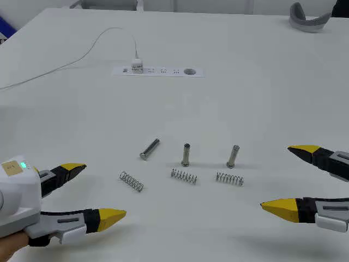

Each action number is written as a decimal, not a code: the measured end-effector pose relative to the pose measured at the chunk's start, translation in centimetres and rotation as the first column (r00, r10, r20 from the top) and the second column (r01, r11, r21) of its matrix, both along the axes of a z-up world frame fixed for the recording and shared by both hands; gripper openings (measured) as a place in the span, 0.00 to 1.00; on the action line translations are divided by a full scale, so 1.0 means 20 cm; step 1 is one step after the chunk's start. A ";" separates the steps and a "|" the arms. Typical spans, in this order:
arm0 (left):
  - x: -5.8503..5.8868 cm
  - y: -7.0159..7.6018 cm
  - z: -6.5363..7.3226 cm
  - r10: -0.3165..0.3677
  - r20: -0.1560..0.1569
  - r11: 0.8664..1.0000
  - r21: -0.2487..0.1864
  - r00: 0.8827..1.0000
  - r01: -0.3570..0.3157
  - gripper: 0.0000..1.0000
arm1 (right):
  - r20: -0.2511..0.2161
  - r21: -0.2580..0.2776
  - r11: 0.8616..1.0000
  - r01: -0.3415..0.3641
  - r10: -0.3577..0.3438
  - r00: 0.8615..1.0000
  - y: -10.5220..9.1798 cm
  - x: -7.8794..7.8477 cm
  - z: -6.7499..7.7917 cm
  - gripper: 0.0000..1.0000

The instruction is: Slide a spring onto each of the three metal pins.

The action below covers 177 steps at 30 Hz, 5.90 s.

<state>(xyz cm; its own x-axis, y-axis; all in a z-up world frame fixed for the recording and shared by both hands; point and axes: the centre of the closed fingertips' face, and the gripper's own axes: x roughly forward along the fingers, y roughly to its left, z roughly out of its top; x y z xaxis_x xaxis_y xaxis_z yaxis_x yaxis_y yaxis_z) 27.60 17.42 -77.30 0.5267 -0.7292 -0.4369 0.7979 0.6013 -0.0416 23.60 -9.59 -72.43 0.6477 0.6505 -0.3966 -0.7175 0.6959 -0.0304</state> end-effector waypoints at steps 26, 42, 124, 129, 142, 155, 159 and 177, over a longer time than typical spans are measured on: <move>0.02 0.00 0.01 0.003 -0.002 1.000 0.003 1.000 -0.003 0.81 | -0.020 -0.004 1.000 0.009 -0.009 1.000 0.00 0.00 -0.02 0.84; 0.21 -0.08 0.13 -0.016 0.028 1.000 0.022 0.999 0.015 0.75 | -0.018 0.002 1.000 0.015 -0.015 1.000 0.00 -0.01 -0.01 0.84; 0.58 -0.49 -0.07 -0.010 -0.264 0.886 0.445 0.964 0.132 0.16 | -0.043 0.000 0.999 0.040 -0.040 0.998 -0.02 -0.02 -0.05 0.82; 0.59 -0.50 -0.08 0.036 -0.301 0.894 0.435 0.953 0.104 0.14 | -0.042 -0.002 0.999 0.037 -0.037 0.998 -0.01 -0.02 -0.05 0.82; 0.58 -0.49 -0.13 0.119 -0.371 0.867 0.491 0.921 0.085 0.13 | -0.048 -0.008 0.999 0.038 -0.039 0.998 -0.02 -0.02 -0.06 0.82; 0.58 -0.48 -0.16 0.168 -0.400 0.830 0.550 0.901 0.090 0.10 | -0.052 -0.005 0.999 0.034 -0.034 0.998 -0.01 -0.03 -0.07 0.82; 0.58 -0.47 -0.16 0.188 -0.403 0.826 0.559 0.895 0.078 0.09 | -0.054 -0.005 1.000 0.031 -0.031 0.998 -0.01 -0.03 -0.07 0.82; 0.57 -0.47 -0.16 0.208 -0.384 0.835 0.549 0.899 0.041 0.06 | -0.048 -0.009 1.000 0.027 -0.028 0.998 -0.01 -0.03 -0.05 0.81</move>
<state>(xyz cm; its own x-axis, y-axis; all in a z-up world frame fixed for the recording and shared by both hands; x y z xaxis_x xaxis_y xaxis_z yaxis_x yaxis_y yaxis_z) 38.99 7.99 -80.43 0.2536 -0.2766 -0.9269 0.7241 0.6896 -0.0077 23.08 -9.75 -73.43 0.6454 0.6292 -0.4331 -0.6990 0.7151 -0.0028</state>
